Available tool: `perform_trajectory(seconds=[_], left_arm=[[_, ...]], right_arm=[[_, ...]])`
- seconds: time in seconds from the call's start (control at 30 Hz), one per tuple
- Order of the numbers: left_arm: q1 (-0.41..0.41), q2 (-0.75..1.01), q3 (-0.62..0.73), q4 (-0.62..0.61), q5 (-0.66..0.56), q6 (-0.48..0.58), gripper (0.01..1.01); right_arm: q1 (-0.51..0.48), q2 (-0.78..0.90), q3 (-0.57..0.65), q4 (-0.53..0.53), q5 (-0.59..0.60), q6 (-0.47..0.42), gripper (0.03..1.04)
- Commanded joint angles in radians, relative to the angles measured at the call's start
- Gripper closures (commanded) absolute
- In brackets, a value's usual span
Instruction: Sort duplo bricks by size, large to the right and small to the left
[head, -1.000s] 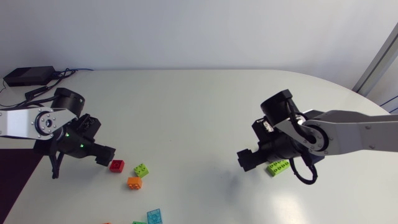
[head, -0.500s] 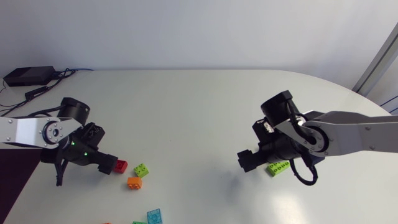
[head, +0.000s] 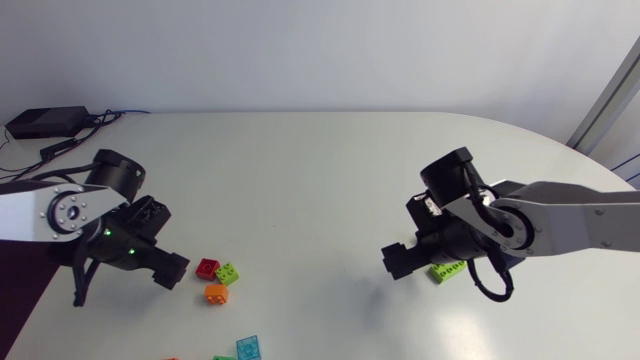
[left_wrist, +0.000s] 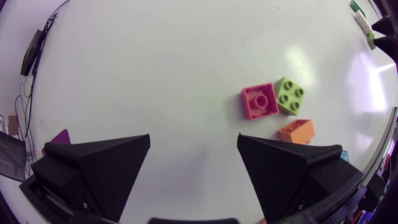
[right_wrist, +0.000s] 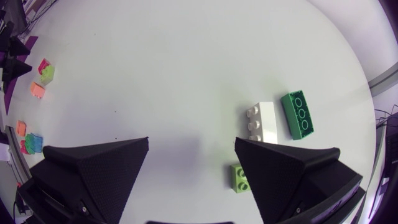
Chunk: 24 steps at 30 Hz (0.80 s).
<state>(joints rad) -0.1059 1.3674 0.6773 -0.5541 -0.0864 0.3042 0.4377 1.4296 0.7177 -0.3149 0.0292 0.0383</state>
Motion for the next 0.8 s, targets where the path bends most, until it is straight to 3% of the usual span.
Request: perform_trajectory(seconds=[0.0, 0.17, 0.3, 0.37, 0.47, 0.67, 0.77], left_arm=[[-0.020, -0.073, 0.011, -0.118, -0.001, 0.026, 0.100], [-0.146, -0.163, 0.011, -0.331, -0.003, 0.029, 0.298], [-0.152, -0.183, 0.004, -0.429, -0.003, 0.101, 0.523], [-0.144, -0.192, -0.004, -0.443, -0.003, 0.136, 0.689], [-0.146, -0.206, -0.016, -0.491, -0.003, 0.210, 0.700], [-0.259, -0.248, -0.070, -0.595, -0.003, 0.269, 0.702], [-0.264, -0.281, -0.076, -0.619, -0.001, 0.339, 0.703]], right_arm=[[0.027, -0.020, -0.018, -0.016, -0.005, 0.032, 0.07], [0.052, -0.018, -0.018, -0.015, -0.005, 0.055, 0.07], [0.058, -0.021, -0.032, -0.013, -0.005, 0.060, 0.07], [0.055, -0.028, -0.038, -0.013, -0.005, 0.057, 0.07], [0.052, -0.037, -0.044, -0.015, -0.003, 0.052, 0.07], [0.052, -0.046, -0.050, -0.016, -0.005, 0.052, 0.07], [0.052, -0.047, -0.052, -0.015, -0.005, 0.052, 0.07]])
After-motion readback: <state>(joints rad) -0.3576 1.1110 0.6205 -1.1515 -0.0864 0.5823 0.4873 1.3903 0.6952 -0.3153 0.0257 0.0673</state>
